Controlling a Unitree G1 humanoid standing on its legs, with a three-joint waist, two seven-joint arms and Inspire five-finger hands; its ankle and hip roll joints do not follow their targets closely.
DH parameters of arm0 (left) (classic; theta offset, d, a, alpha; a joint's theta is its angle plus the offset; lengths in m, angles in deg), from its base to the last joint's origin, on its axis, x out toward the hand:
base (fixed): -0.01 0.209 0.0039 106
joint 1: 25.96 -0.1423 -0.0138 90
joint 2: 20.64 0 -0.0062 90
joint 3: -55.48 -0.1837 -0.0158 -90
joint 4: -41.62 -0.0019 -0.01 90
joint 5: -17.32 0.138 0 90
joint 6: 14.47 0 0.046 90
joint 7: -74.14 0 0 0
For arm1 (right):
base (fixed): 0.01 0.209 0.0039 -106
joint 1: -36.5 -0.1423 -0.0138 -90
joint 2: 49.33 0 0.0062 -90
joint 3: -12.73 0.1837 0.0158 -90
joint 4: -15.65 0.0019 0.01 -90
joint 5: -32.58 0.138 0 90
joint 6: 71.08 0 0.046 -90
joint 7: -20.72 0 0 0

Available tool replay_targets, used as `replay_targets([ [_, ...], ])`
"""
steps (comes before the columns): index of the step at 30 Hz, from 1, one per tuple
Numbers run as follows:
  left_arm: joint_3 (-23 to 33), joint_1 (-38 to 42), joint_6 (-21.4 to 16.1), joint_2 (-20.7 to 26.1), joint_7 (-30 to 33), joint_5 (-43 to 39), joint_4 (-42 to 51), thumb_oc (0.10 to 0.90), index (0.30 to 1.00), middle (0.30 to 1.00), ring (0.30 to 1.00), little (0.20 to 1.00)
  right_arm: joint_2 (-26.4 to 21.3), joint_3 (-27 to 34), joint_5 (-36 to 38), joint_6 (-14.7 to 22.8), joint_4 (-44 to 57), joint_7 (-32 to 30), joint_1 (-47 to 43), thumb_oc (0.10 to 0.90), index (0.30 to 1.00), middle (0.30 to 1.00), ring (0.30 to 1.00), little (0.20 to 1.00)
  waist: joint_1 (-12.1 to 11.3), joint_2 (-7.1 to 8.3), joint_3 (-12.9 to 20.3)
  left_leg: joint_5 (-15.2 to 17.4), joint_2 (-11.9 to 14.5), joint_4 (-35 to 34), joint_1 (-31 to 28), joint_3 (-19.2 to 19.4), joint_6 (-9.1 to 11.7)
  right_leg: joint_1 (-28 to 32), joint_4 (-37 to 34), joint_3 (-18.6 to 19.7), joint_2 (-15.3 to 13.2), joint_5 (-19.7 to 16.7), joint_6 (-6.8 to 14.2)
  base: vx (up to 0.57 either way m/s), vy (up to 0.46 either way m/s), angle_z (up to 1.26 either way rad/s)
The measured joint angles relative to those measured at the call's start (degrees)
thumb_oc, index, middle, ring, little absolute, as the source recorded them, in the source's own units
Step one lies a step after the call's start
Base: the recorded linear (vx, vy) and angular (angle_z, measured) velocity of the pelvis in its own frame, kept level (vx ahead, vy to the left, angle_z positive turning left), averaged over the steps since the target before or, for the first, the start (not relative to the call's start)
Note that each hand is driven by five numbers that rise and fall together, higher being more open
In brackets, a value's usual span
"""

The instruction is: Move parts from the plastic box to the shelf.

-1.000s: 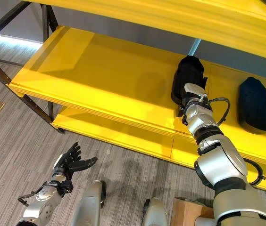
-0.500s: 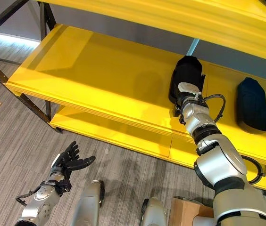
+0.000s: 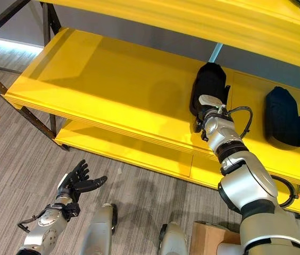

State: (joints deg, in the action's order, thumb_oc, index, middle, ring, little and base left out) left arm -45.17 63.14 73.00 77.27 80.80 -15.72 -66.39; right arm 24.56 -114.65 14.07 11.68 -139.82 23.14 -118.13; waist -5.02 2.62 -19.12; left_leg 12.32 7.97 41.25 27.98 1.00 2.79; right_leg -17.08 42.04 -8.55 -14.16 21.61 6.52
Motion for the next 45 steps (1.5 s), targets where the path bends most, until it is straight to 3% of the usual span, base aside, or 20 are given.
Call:
replay_targets([
  [6,0.1,0.0,0.1,0.0,-1.3,0.0,0.0,0.900,1.000,1.000,1.000,1.000,0.0,0.1,5.3,-0.1,-0.7,2.9,0.0,0.900,1.000,1.000,1.000,1.000,0.2,0.12,0.0,0.0,0.1,0.0,0.0,0.0,0.0,0.0,0.0,0.0,0.0,0.0,0.0,0.00,0.000,0.00],
  [27,2.0,-0.4,1.1,0.7,-3.6,0.0,0.0,0.900,1.000,1.000,1.000,1.000,-1.5,-0.1,12.1,-0.6,0.7,11.6,-3.0,0.900,1.000,1.000,1.000,1.000,0.2,0.36,0.1,0.0,0.1,-0.1,0.0,0.0,0.0,-0.1,0.0,0.0,0.1,0.0,0.0,0.00,0.000,0.00],
  [45,2.5,-0.5,1.4,2.0,-3.9,-0.3,0.0,0.900,1.000,1.000,1.000,1.000,-5.1,-2.9,14.8,-2.1,11.6,19.1,-3.3,0.900,1.000,1.000,1.000,1.000,0.4,1.41,0.0,0.0,0.3,-0.1,0.3,0.1,0.0,-0.5,-0.1,0.1,0.3,0.0,0.0,0.00,0.000,0.00],
])
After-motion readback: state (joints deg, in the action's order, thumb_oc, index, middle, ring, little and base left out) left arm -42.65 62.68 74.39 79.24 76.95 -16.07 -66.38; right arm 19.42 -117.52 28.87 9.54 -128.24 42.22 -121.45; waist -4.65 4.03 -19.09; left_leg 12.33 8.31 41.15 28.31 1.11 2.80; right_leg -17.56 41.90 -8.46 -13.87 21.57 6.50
